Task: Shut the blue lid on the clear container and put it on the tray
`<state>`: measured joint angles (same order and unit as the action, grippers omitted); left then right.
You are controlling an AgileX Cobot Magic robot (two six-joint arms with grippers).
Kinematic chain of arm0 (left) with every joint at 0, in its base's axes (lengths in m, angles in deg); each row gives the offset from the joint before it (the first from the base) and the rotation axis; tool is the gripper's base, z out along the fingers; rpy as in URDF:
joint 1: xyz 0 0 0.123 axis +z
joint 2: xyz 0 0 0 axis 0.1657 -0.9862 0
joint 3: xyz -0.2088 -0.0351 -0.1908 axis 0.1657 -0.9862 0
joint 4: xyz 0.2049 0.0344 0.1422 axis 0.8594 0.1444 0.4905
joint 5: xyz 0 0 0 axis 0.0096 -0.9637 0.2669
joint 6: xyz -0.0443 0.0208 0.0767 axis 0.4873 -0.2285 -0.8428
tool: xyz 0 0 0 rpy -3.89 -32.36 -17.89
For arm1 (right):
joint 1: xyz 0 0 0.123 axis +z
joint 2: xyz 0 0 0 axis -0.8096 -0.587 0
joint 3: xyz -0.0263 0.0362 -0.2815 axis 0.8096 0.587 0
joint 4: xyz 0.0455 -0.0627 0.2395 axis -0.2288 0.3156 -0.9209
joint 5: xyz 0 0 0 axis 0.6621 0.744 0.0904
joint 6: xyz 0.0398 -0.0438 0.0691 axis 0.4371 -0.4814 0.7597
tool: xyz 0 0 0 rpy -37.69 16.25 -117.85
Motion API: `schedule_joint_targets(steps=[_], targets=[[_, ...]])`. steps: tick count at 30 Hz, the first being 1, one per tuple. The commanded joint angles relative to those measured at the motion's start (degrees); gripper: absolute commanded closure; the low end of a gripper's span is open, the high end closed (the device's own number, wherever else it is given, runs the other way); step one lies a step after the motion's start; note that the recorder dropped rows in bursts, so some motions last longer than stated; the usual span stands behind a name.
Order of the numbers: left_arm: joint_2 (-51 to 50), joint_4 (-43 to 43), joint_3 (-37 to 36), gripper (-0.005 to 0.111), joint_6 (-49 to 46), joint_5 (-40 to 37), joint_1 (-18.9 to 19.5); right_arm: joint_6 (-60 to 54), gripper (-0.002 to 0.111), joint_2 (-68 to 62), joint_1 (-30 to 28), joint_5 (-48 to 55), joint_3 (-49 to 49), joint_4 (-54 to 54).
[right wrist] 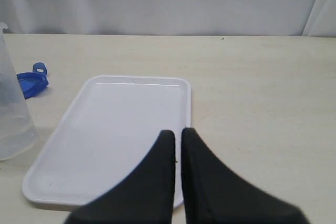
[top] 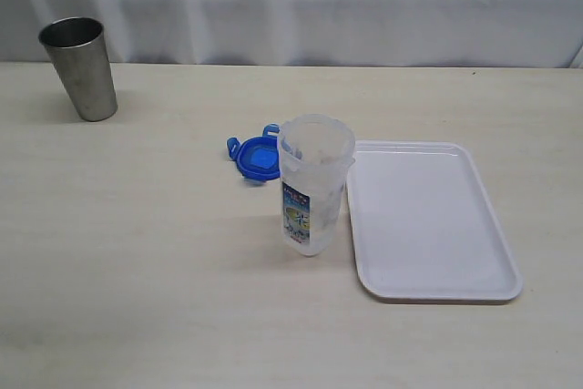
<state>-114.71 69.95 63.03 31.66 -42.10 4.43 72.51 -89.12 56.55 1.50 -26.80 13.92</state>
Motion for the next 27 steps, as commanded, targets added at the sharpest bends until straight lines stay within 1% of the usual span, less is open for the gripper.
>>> schedule_joint_targets(steps=[1, 3, 5, 8, 9, 10, 11, 12, 13, 14, 15, 17, 18, 20, 21, 23, 26, 27], targets=[[0.3, -0.2, 2.6, 0.003, -0.2, -13.3, 0.0, -0.4, 0.104, 0.4, -0.3, 0.0, 0.1, -0.1], [0.3, -0.3, 3.7, 0.003, -1.7, -21.9, 0.0, -0.4, 0.104, 0.4, -0.3, 0.0, 0.1, -0.1], [0.3, -0.3, 5.4, 0.003, -2.1, -32.7, 0.0, -0.4, 0.104, 0.4, -0.3, 0.0, 0.1, -0.1], [0.3, -1.7, 7.8, 0.003, -0.9, -46.8, 0.0, -0.4, 0.104, 0.4, -0.3, 0.0, 0.1, -0.1], [0.3, -1.9, 9.6, 0.003, -0.9, -53.6, 0.0, -0.4, 0.104, 0.4, -0.3, 0.0, 0.1, -0.1], [0.2, -1.9, 10.6, 0.003, -0.9, -56.8, 0.0, -0.4, 0.104, 0.4, -0.3, 0.0, 0.1, -0.1], [-0.4, -1.9, 12.2, 0.003, -0.9, -61.9, 0.0, -0.4, 0.104, 0.4, -0.3, 0.0, 0.1, -0.1], [-1.1, -1.9, 13.0, 0.003, -1.3, -64.3, 0.0, -0.4, 0.104, 0.4, -0.3, 0.0, 0.1, -0.1], [-2.9, -2.1, 14.2, 0.003, -3.7, -69.3, 0.0, -0.4, 0.104, 0.4, -0.3, 0.0, 0.1, -0.1], [-4.1, -3.3, 14.8, 0.003, -6.4, -72.5, 0.0, -0.4, 0.104, 0.4, -0.3, 0.0, 0.1, -0.1], [-6.8, -6.4, 16.2, 0.003, -11.9, -78.0, 0.0, -0.4, 0.104, 0.4, -0.3, 0.0, 0.1, -0.1], [-12.5, -16.2, 19.3, 0.003, -20.0, -86.5, 0.0, -0.4, 0.104, 0.4, -0.3, 0.0, 0.1, -0.1], [-16.0, -24.3, 20.8, 0.003, -28.3, -90.0, 0.0, -0.4, 0.104, 0.4, -0.3, 0.0, 0.1, -0.1], [-22.3, -37.3, 23.0, 0.003, -38.0, -95.0, 0.0, -0.4, 0.104, 0.4, -0.3, 0.0, 0.1, -0.1], [-24.2, -43.1, 23.3, 0.003, -40.9, -95.7, 0.0, -0.4, 0.104, 0.4, -0.3, 0.0, 0.1, -0.1], [-27.2, -51.6, 23.4, 0.003, -46.9, -93.2, 0.0, -0.4, 0.104, 0.4, -0.3, 0.0, 0.1, -0.1], [-28.9, -62.0, 23.4, 0.003, -57.0, -91.3, 0.0, -0.4, 0.104, 0.4, -0.3, 0.0, 0.1, -0.1], [-29.2, -66.8, 23.4, 0.003, -59.5, -90.3, 0.0, -0.4, 0.104, 0.4, -0.3, 0.0, 0.1, -0.1]])
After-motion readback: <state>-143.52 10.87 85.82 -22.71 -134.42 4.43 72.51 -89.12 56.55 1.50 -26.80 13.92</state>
